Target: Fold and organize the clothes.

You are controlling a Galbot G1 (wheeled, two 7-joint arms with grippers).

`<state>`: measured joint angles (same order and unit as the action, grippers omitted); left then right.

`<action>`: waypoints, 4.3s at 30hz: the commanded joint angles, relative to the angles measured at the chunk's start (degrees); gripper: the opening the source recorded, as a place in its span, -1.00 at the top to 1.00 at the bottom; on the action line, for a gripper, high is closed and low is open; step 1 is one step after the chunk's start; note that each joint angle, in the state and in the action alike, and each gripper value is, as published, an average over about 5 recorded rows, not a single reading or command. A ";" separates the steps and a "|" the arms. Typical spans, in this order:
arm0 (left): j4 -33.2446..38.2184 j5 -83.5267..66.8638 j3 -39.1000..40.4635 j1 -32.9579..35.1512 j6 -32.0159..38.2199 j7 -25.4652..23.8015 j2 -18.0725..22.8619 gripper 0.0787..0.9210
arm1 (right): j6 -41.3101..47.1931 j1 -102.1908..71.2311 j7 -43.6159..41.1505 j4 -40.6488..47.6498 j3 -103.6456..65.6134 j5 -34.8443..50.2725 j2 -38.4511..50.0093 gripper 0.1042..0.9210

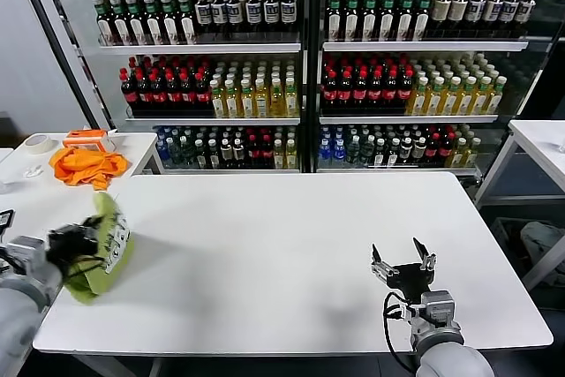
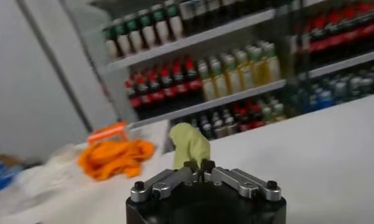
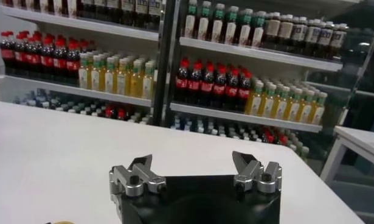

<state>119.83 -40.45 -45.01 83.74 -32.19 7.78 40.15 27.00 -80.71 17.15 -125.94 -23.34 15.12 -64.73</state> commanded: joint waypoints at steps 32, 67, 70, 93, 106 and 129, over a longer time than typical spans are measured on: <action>-6.27 3.24 13.93 -19.09 6.48 -1.15 16.49 0.13 | 4.40 9.09 -5.61 5.59 7.77 13.65 -1.42 -0.76; -5.50 19.02 14.62 -6.99 12.61 -4.75 19.97 -0.77 | 6.39 24.43 2.11 22.11 32.09 26.65 -7.10 -0.36; -5.84 19.35 15.03 -7.03 12.72 -4.76 20.04 -0.77 | 6.37 24.73 1.44 22.39 32.46 26.82 -7.39 -0.15; -5.29 19.48 15.60 -7.07 12.33 -5.09 19.25 -0.77 | 6.11 22.31 -9.47 19.80 12.99 10.44 1.26 1.00; -8.09 19.78 17.02 -8.29 12.24 -5.86 19.51 -0.77 | 2.61 20.00 -16.16 21.68 7.97 4.52 2.47 1.00; -15.38 21.05 18.40 -15.03 18.91 -10.55 22.35 -0.77 | -8.56 17.15 -10.80 20.91 -4.01 1.06 1.34 -0.40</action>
<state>109.70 -20.51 -26.80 73.10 -18.66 0.53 61.50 26.25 -62.34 5.09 -105.73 -21.47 18.89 -63.34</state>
